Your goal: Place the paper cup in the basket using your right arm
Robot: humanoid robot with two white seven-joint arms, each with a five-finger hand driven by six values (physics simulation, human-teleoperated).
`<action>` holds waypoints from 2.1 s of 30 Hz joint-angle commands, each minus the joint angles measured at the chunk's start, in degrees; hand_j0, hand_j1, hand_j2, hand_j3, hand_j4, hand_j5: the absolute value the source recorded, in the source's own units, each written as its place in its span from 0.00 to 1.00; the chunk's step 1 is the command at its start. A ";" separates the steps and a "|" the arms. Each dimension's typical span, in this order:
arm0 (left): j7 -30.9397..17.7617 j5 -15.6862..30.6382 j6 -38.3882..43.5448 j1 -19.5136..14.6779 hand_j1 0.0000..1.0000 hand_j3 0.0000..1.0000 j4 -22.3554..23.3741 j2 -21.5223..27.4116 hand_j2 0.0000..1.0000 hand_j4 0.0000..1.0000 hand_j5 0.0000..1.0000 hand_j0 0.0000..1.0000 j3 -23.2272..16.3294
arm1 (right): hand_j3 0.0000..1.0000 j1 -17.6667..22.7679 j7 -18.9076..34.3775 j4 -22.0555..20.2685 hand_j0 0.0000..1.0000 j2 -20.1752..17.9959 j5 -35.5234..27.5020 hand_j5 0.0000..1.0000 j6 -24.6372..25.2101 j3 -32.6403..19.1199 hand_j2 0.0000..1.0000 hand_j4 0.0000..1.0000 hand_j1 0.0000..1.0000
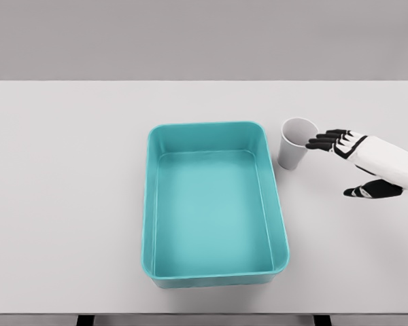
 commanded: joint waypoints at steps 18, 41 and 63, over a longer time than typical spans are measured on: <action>0.01 0.00 -0.01 0.00 1.00 1.00 0.01 0.00 1.00 1.00 1.00 1.00 0.03 | 1.00 -10.19 2.16 15.40 1.00 8.98 -22.24 1.00 22.16 1.89 1.00 1.00 1.00; 0.01 0.00 0.08 0.00 1.00 1.00 0.01 0.00 1.00 1.00 1.00 1.00 0.03 | 1.00 -12.83 2.16 30.96 1.00 17.15 -37.45 1.00 22.16 8.39 1.00 1.00 1.00; 0.01 0.00 -0.01 0.00 1.00 1.00 0.01 0.00 1.00 1.00 1.00 1.00 -0.06 | 1.00 -12.92 2.16 33.60 1.00 21.11 -37.45 1.00 23.22 8.48 1.00 1.00 1.00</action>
